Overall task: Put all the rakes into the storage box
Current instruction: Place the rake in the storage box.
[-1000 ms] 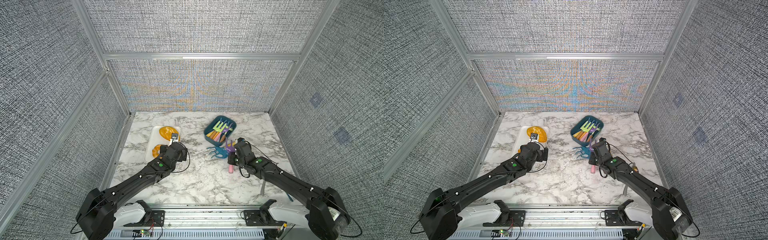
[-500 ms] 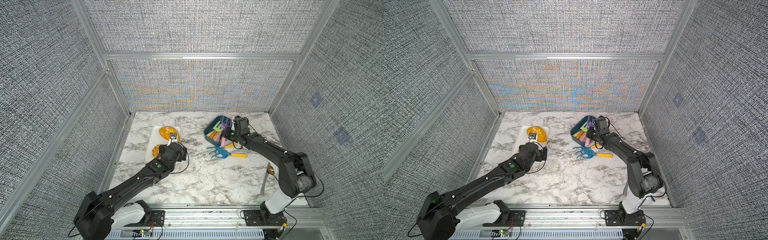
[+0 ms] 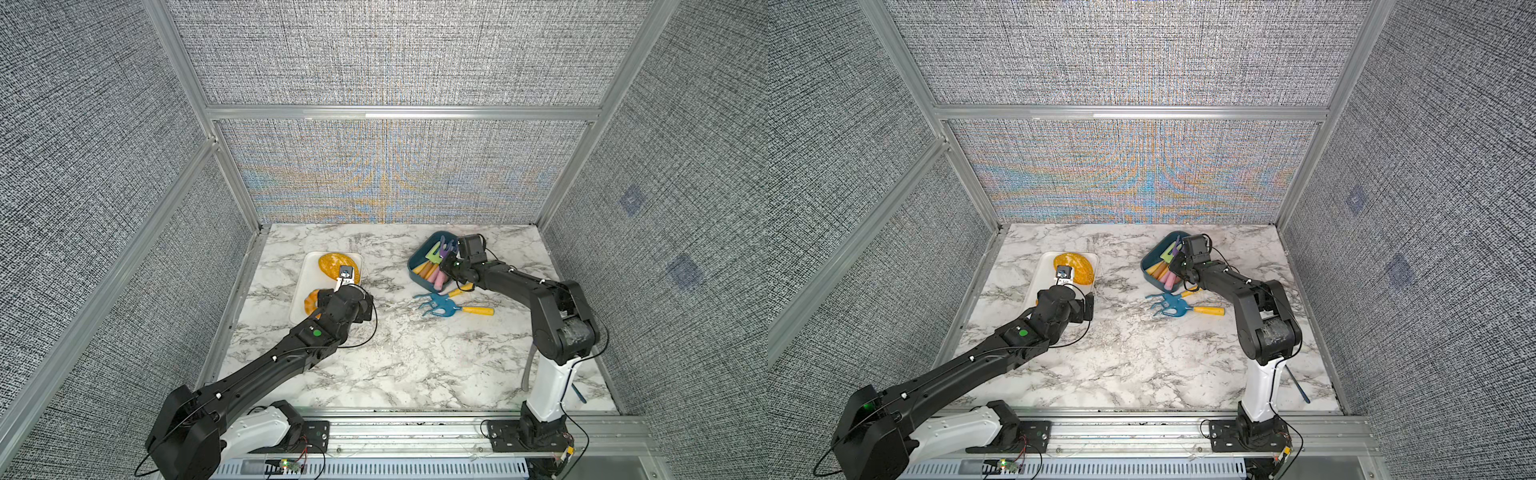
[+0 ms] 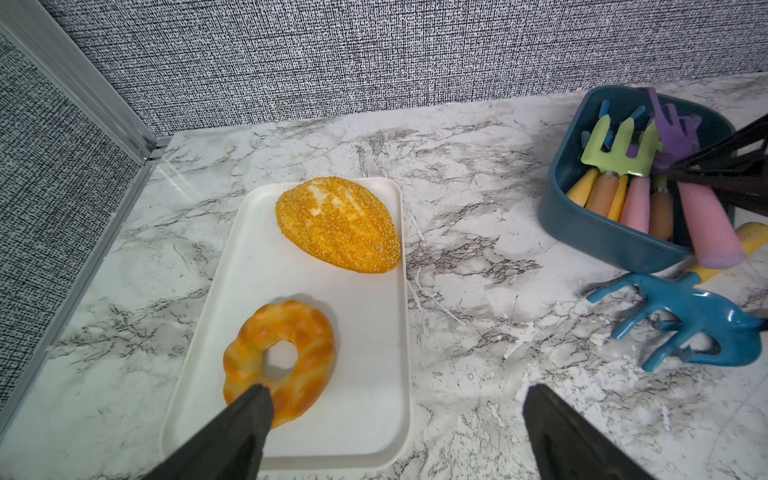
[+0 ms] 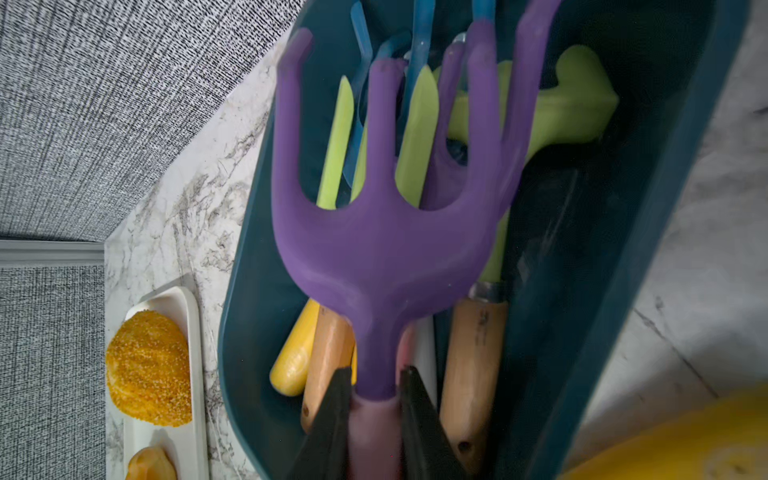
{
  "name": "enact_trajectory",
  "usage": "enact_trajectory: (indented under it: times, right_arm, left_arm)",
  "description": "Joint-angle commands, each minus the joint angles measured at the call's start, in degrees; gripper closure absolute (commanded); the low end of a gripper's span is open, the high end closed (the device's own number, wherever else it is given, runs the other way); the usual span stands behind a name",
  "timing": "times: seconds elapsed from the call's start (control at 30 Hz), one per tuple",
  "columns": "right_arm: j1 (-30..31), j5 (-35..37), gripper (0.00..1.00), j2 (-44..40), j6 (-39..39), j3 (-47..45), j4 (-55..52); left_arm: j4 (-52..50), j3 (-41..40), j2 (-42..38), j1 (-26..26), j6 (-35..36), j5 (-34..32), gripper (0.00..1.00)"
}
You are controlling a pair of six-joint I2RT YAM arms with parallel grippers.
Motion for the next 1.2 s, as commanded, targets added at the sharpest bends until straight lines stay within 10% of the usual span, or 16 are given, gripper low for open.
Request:
enact_trajectory:
  times: [0.0, 0.33, 0.67, 1.17]
  right_arm:
    - [-0.33, 1.82, 1.0, 0.78, 2.22, 0.4, 0.71]
    - [-1.0, 6.01, 1.0, 0.64, 4.35, 0.89, -0.35]
    - [-1.04, 4.86, 0.46, -2.83, 1.2, 0.31, 0.71]
    - [-5.85, 2.9, 0.5, -17.58, -13.15, -13.72, -3.16]
  left_arm:
    - [0.94, -0.16, -0.21, 0.07, 0.25, -0.03, 0.01]
    - [1.02, -0.21, -0.37, 0.07, 0.14, 0.31, 0.01]
    - [1.02, -0.02, 0.18, 0.07, 0.02, 0.84, 0.01]
    - [1.37, 0.55, 2.54, 0.08, -0.18, 2.39, 0.01]
